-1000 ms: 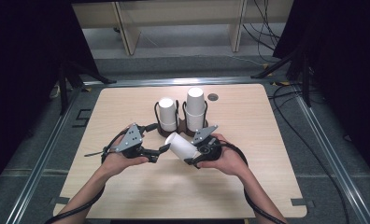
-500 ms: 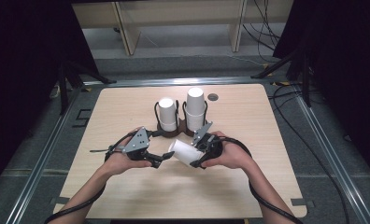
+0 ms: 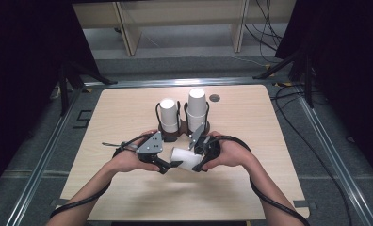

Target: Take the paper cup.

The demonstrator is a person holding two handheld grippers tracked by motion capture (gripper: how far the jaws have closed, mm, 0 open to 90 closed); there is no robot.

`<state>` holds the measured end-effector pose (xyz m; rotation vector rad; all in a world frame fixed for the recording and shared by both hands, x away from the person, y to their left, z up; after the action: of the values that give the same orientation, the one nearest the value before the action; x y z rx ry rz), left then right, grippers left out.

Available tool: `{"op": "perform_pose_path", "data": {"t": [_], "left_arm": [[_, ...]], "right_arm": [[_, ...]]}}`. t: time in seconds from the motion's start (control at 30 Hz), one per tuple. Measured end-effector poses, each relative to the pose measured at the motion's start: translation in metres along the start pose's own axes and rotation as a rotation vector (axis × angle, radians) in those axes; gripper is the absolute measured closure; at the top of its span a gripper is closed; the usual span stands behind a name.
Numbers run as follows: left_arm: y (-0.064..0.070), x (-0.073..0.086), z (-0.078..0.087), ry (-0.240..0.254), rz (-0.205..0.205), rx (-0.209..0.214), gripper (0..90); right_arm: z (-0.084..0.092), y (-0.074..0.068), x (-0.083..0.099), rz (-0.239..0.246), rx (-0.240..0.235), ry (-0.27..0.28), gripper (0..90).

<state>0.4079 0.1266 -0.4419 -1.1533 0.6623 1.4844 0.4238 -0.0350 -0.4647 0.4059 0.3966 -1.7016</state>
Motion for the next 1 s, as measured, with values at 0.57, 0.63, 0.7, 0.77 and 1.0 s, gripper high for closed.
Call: {"op": "perform_pose_path", "data": {"t": [0.57,0.63,0.7,0.77,1.0], "left_arm": [[0.001,0.009,-0.014,-0.159,-0.062,0.064,21.5],[0.002,0.010,-0.015,-0.158,-0.063,0.064,21.8],[0.002,0.012,-0.015,-0.180,-0.081,0.071,23.6],[0.003,0.013,-0.015,-0.180,-0.075,0.074,24.1],[0.003,0.018,-0.015,-0.210,-0.086,0.095,29.4]], "right_arm": [[0.001,0.002,-0.008,0.109,-0.012,-0.008,36.1],[0.001,0.002,-0.009,0.118,-0.015,-0.005,36.3],[0.002,-0.001,-0.008,0.074,-0.006,-0.035,37.6],[0.002,-0.001,-0.008,0.076,-0.006,-0.032,37.9],[0.003,-0.003,-0.009,0.063,0.003,-0.022,45.8]]}}
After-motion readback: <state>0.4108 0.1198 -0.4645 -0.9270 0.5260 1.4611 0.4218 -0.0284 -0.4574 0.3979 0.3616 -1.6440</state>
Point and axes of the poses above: each handheld gripper's, and its own axes: z roughly backward along the jaws, x roughly out of its underside, y roughly to its right, the point moved 5 cm from there along -z, roughly forward along the jaws, and after that the axes turned 5 degrees about y, right-handed, at the moved point
